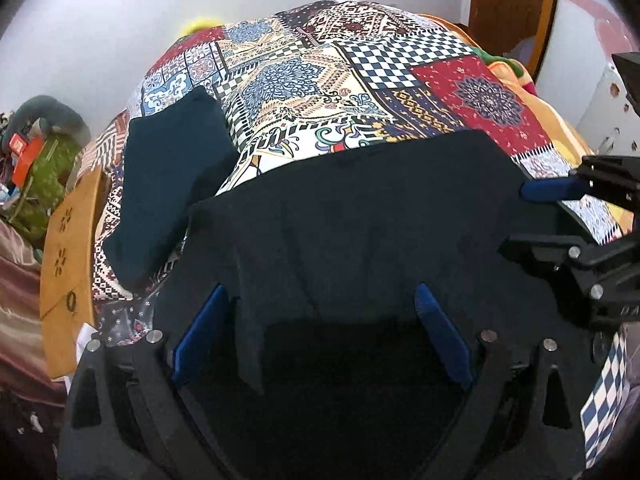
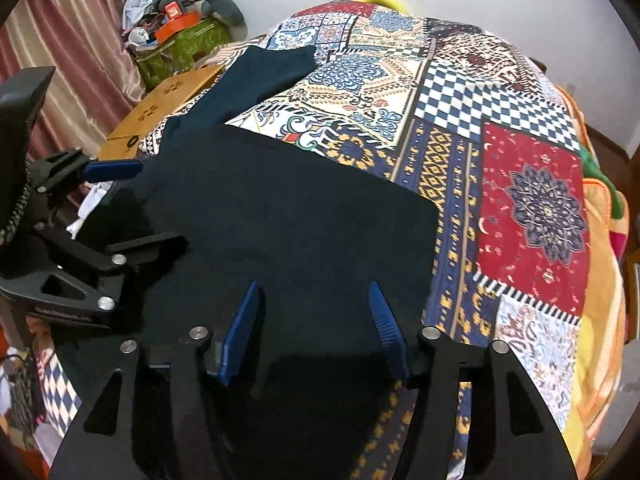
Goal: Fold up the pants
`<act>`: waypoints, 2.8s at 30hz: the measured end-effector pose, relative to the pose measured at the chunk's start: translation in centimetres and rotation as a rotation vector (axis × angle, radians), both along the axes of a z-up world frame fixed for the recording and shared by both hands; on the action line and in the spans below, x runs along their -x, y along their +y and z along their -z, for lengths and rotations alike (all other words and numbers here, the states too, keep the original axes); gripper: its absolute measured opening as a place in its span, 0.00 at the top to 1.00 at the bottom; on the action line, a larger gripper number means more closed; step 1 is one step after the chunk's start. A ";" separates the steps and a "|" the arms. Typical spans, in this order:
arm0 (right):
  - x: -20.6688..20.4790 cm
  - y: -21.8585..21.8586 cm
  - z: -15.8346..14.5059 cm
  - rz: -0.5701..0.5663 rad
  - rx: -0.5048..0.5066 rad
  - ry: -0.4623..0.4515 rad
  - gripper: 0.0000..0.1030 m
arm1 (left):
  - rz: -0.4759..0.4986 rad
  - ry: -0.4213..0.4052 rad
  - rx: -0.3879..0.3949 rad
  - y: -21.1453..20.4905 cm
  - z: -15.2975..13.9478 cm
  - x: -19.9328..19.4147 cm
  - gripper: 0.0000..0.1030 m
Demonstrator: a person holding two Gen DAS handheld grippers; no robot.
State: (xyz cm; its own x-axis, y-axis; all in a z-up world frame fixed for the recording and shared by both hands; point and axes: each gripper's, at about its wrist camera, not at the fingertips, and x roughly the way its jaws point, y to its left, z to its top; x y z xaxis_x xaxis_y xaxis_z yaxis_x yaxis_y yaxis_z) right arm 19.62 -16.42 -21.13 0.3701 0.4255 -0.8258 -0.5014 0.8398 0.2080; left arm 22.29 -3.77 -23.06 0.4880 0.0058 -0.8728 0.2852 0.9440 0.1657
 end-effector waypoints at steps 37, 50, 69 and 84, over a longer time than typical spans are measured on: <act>6.8 6.3 -8.6 -0.083 -0.072 -0.301 0.26 | -0.665 -0.077 0.329 20.6 -4.0 12.8 0.01; 6.4 9.6 -1.7 -0.184 -0.006 -0.068 0.26 | -0.732 0.237 0.693 23.3 3.9 16.2 0.01; 6.4 9.6 -1.4 -0.187 -0.039 -0.067 0.25 | -0.946 0.264 0.901 26.5 8.4 13.7 0.27; 6.0 8.6 -2.0 -0.147 -0.061 -0.041 0.25 | -0.756 -0.120 0.521 22.9 -2.4 12.1 0.85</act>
